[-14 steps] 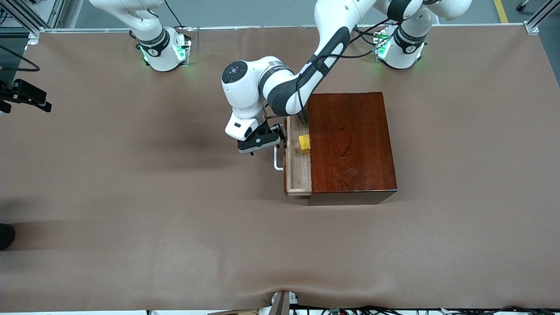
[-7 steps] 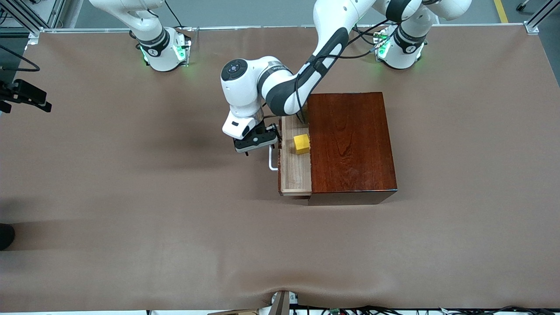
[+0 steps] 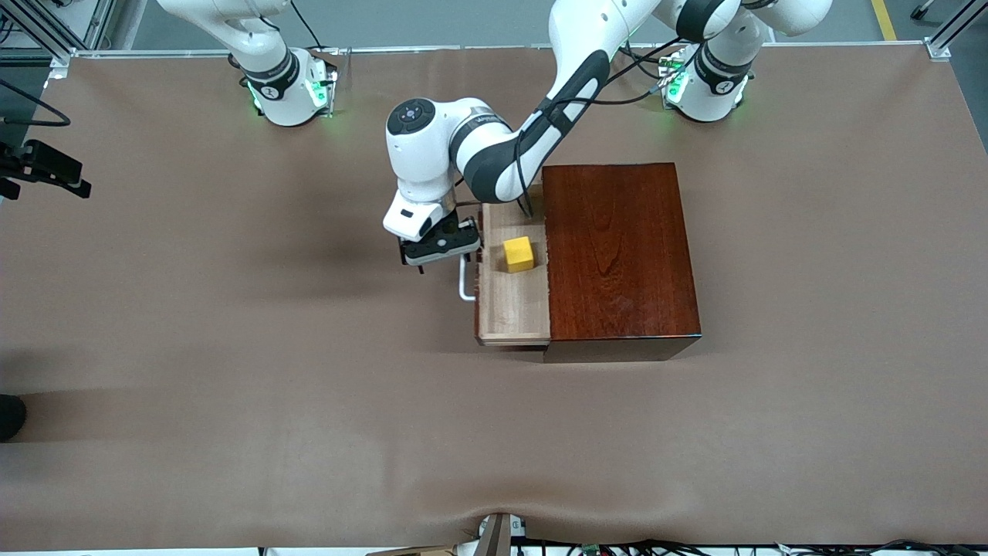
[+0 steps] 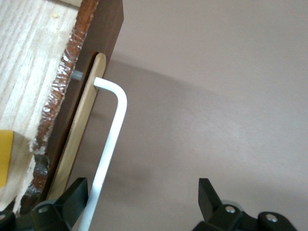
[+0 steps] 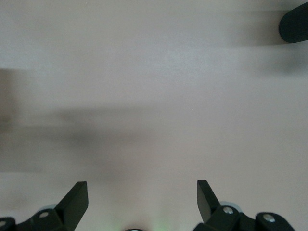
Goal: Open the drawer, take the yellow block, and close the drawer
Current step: 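Pull the drawer open with the left gripper, away from the box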
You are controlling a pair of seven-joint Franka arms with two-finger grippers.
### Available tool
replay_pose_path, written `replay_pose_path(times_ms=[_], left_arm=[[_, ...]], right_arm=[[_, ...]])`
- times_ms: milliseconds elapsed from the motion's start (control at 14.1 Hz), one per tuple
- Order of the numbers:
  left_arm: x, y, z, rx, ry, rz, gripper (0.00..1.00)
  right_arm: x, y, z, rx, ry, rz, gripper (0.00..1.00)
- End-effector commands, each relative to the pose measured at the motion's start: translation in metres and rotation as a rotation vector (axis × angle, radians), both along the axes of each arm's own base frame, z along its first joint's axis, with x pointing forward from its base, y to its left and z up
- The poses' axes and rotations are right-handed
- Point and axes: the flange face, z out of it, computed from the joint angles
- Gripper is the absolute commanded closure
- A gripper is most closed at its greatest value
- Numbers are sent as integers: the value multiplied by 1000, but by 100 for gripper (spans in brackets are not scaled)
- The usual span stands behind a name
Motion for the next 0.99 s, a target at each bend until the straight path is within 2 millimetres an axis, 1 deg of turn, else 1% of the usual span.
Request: replay_pose_path(times_ms=[0,142,284,426,497,568,709,780,851,922], left_arm=[[-4,-19,1,-70,-9,14,0],[-2,-17,9,-78,-3,24,0],[5,-12,20,-83,-10,29,0],[11,-8,27,-85,-20,32,0],[21,0,36,-92,-28,48,0],[26,5,45,-97,-33,57,0],[27,13,60,-63,-22,63,0],[36,26,83,-45,-23,63,0],[51,46,106,-28,-18,67,0],[59,64,133,-13,-17,60,0]], right_arm=[[-2,-2,1,11,0,-6,0],[-2,-2,1,11,-1,-4,0],[-2,-4,1,11,-1,-3,0],[0,-4,2,10,-6,-3,0],[2,-4,2,7,-7,0,0],[3,-5,2,0,-7,1,0],[4,-5,3,-7,-12,-3,0],[6,-4,0,-12,-7,-7,0],[6,-3,-1,-14,-4,-17,0],[7,-4,0,-17,-7,-27,0]])
